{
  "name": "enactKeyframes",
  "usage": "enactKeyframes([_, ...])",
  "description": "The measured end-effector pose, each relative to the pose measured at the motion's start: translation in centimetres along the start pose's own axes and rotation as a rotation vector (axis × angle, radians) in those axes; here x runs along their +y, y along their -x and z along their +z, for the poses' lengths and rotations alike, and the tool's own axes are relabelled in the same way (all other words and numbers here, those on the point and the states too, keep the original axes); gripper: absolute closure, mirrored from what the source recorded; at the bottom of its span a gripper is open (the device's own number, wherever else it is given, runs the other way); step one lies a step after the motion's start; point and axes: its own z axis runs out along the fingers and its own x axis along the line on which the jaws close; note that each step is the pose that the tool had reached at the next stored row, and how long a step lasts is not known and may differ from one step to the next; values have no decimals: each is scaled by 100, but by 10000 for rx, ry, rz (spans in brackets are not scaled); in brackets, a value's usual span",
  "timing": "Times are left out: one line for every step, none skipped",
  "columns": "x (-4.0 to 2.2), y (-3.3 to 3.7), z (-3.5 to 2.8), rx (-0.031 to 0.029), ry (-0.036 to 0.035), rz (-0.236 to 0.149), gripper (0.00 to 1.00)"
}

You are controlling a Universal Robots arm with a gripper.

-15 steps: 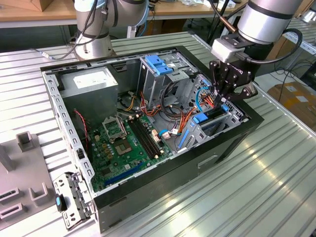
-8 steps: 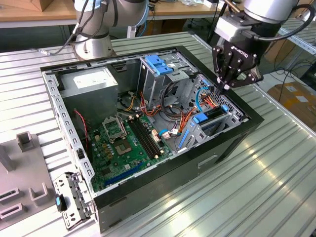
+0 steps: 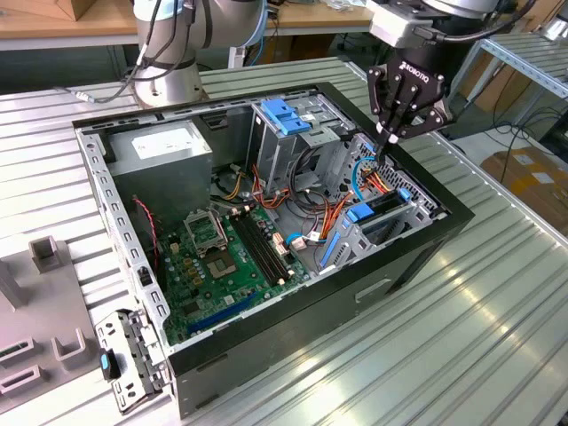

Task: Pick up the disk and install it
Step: 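Insert the second disk wire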

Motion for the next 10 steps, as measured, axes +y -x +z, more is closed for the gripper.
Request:
enactKeyframes([-4, 42, -1, 283, 3, 8, 89])
enactKeyframes([-9, 101, -4, 472, 7, 13, 89])
enactKeyframes([-15, 135, -1, 502, 21, 10, 89])
enactKeyframes([-20, 160, 12, 513, 41, 9, 89])
enactKeyframes([-23, 171, 23, 523, 54, 7, 89])
enactKeyframes([-25, 177, 37, 538, 68, 7, 89])
enactKeyframes([-28, 186, 61, 569, 92, 6, 89])
enactKeyframes([-30, 193, 77, 596, 104, 5, 89])
enactKeyframes([-31, 196, 82, 616, 105, 5, 89])
enactKeyframes([-31, 197, 83, 639, 106, 5, 89])
